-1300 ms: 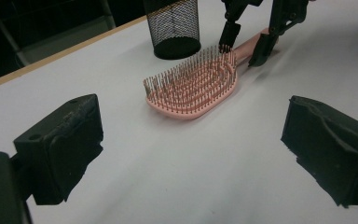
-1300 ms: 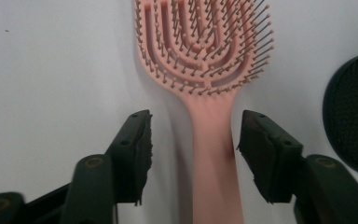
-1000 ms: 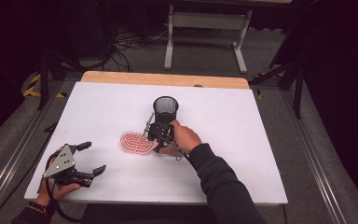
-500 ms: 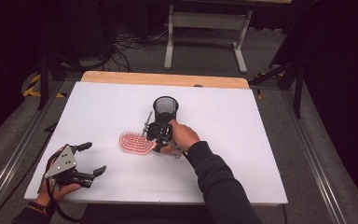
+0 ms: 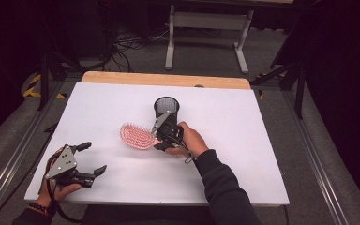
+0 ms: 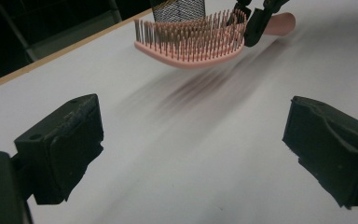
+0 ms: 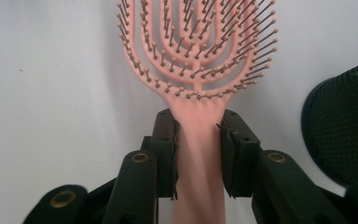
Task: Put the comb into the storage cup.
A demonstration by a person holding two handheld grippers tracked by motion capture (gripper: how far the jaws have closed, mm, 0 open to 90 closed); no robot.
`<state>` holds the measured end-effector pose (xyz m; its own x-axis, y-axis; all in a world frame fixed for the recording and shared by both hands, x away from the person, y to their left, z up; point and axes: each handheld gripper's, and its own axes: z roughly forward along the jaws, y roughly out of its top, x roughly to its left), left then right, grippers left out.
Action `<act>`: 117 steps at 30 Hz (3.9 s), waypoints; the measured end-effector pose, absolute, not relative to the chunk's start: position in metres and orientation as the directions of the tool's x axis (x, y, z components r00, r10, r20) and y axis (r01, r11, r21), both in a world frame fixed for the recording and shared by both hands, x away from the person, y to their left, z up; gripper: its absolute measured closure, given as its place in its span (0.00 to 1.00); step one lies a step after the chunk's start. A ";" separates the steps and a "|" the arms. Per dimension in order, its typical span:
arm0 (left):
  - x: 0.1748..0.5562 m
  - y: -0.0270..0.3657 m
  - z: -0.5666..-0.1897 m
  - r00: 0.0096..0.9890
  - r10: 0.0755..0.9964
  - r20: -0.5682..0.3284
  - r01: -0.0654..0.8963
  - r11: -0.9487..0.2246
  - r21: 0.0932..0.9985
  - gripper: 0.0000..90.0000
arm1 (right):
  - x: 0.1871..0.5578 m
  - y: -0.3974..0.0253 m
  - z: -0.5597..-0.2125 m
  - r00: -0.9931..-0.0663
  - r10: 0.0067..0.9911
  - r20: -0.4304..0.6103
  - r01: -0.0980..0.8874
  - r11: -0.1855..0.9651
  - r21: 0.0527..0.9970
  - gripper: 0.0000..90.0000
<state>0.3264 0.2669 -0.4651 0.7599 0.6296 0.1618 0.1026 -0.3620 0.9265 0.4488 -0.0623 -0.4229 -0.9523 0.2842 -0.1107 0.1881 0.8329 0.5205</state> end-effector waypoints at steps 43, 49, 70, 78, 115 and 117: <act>0.328 0.266 -0.466 0.764 0.625 0.159 0.123 -0.383 0.915 0.08 | 0.401 -0.118 -0.408 -0.821 0.532 -0.207 0.082 0.469 0.879 0.77; 0.328 0.266 -0.466 0.765 0.624 0.158 0.124 -0.383 0.916 0.08 | 0.399 -0.128 -0.408 -0.802 0.561 -0.203 0.081 0.440 0.894 0.77; 0.328 0.267 -0.465 0.765 0.621 0.170 0.115 -0.392 0.913 0.08 | 0.393 -0.160 -0.402 -0.758 0.632 -0.161 0.065 0.319 0.946 0.77; 0.328 0.265 -0.466 0.768 0.618 0.168 0.120 -0.397 0.910 0.08 | 0.392 -0.168 -0.404 -0.746 0.648 -0.150 0.067 0.298 0.952 0.77; 0.356 0.207 -0.424 0.790 0.604 0.107 0.073 -0.267 0.961 0.17 | 0.377 -0.198 -0.406 -0.703 0.702 -0.115 0.059 0.218 0.974 0.77; 0.361 0.198 -0.418 0.807 0.584 0.091 0.067 -0.242 0.968 0.17 | 0.376 -0.198 -0.406 -0.701 0.704 -0.114 0.055 0.212 0.976 0.77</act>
